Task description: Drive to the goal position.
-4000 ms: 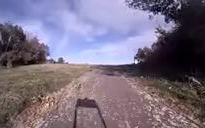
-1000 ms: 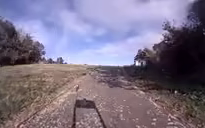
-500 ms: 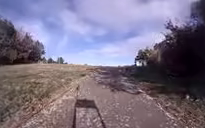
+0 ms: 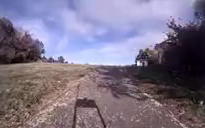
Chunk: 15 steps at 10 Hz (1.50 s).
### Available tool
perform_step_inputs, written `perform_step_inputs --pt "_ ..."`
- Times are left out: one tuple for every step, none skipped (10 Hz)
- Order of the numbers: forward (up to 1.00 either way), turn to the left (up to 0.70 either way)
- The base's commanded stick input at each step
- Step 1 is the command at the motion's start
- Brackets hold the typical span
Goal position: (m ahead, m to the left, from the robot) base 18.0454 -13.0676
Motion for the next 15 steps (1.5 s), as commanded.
perform_step_inputs --pt "0.70 -0.04" --pt "0.70 -0.14" --pt "0.70 -0.14" --pt "0.70 -0.14" --pt "0.70 -0.14" --pt "0.70 -0.14" --pt "0.70 -0.14" --pt "0.70 -0.14" --pt "0.70 -0.14" --pt "0.70 -0.14" --pt "0.70 -0.14" --pt "0.70 -0.14" --pt "0.70 -0.14" --pt "0.70 -0.14" --pt "0.70 -0.14"
